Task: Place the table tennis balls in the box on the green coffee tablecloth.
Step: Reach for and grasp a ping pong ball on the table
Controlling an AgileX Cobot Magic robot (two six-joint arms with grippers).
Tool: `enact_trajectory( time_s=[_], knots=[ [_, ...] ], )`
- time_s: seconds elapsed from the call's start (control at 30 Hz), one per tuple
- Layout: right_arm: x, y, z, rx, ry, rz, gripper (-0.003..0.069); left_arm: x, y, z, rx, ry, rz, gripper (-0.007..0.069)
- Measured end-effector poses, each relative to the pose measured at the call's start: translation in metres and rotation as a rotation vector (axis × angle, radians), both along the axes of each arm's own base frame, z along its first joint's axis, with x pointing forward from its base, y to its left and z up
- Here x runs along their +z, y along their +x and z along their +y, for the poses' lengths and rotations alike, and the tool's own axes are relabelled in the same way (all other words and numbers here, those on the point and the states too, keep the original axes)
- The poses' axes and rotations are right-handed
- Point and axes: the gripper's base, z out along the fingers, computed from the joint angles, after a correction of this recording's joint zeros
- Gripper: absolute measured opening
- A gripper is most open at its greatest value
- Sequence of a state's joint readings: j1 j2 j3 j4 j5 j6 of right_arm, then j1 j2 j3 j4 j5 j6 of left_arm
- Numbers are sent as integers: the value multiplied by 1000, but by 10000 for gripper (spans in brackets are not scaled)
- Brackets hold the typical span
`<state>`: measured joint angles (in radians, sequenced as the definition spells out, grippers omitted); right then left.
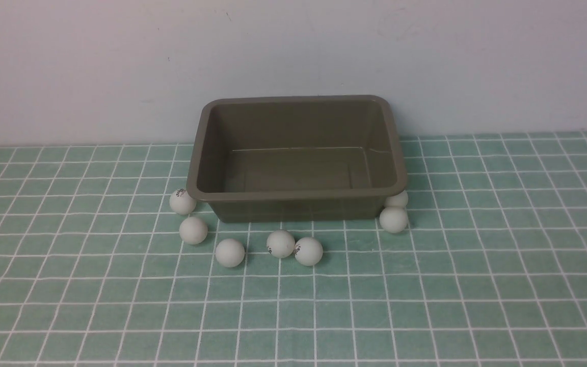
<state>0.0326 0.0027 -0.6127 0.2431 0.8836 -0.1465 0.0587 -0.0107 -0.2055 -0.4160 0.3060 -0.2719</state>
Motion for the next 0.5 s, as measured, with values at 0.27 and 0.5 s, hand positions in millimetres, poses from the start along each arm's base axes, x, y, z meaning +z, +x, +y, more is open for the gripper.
enact_trajectory(
  time_s=[0.27,0.5],
  knots=[
    [3,13,7,81,-58,24,385,16,-12,-18,-193,8,32,499],
    [6,18,8,93,-47,11,385,18,-29,-46,-532,304,-6,494]
  ],
)
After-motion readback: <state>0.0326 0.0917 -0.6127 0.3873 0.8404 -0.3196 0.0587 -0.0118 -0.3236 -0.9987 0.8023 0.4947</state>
